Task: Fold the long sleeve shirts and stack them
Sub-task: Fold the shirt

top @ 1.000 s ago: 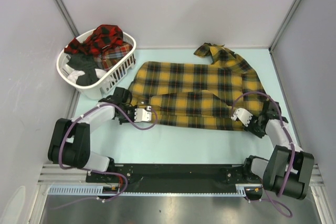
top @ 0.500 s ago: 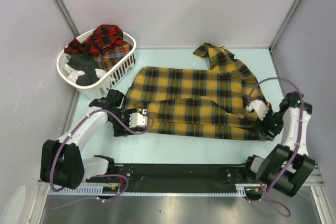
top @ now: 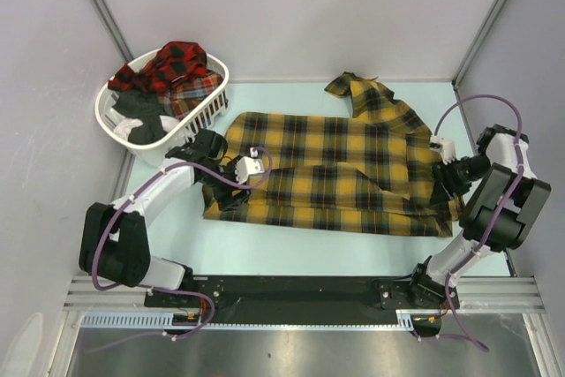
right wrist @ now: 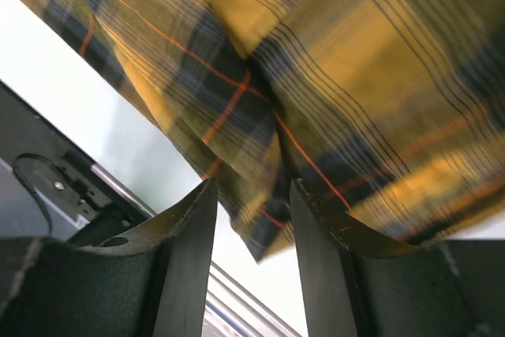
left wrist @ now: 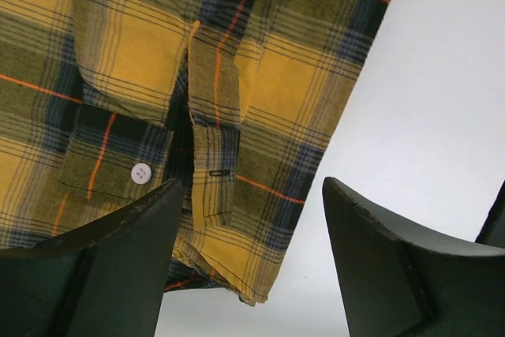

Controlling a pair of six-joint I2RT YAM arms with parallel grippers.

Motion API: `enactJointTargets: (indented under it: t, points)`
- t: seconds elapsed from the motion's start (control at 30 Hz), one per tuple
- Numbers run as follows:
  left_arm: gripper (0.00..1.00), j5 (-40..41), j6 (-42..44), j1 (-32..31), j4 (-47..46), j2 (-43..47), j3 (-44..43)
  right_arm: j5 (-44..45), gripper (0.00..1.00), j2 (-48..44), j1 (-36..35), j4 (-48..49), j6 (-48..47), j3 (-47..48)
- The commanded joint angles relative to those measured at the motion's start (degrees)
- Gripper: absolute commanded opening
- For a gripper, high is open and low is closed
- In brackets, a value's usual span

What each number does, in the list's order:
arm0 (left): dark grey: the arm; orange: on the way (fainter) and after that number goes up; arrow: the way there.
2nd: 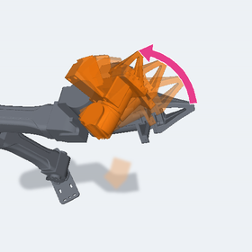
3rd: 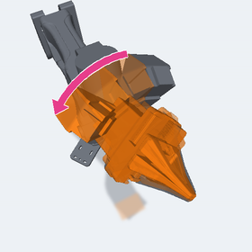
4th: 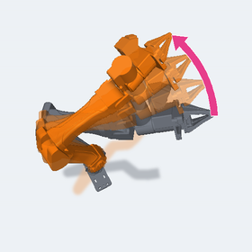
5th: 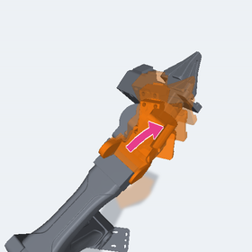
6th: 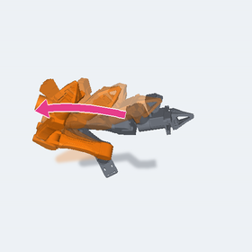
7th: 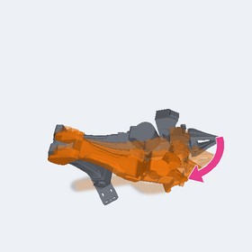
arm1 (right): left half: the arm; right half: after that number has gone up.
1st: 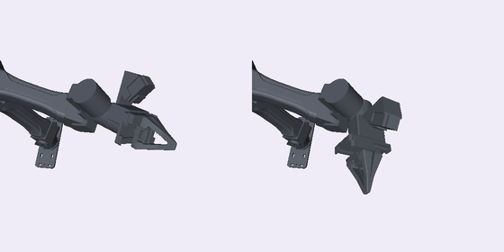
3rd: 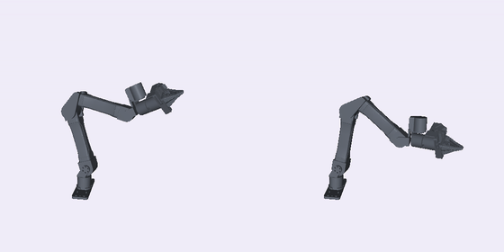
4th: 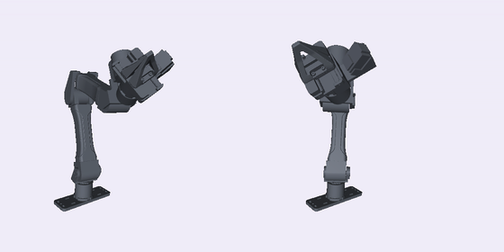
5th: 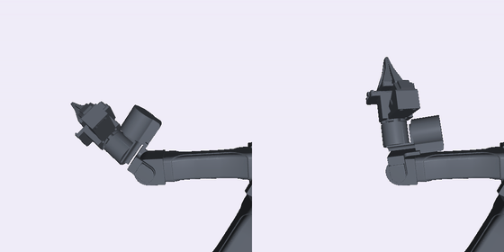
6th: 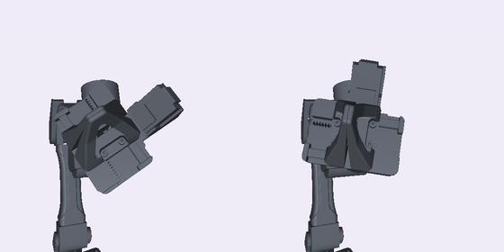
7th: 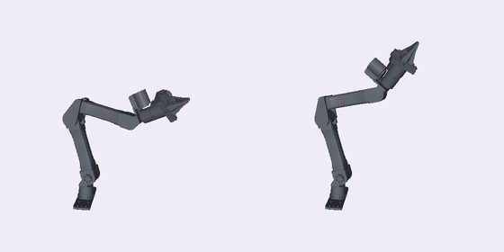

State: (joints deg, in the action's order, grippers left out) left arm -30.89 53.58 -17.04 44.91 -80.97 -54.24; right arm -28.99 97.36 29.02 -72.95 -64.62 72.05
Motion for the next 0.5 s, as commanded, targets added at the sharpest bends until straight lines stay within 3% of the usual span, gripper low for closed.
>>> enactJointTargets:
  t: [0.0,0.47]
  points:
    - [0.77,-2.51,-4.19,-0.54,-3.86,0.11,-0.26,-2.3,0.48,2.57,-3.17,2.8,4.59,0.02]
    - [0.78,-1.54,-7.53,-0.54,-4.47,0.46,4.05,2.98,0.62,6.35,-7.74,16.96,7.84,-7.01]
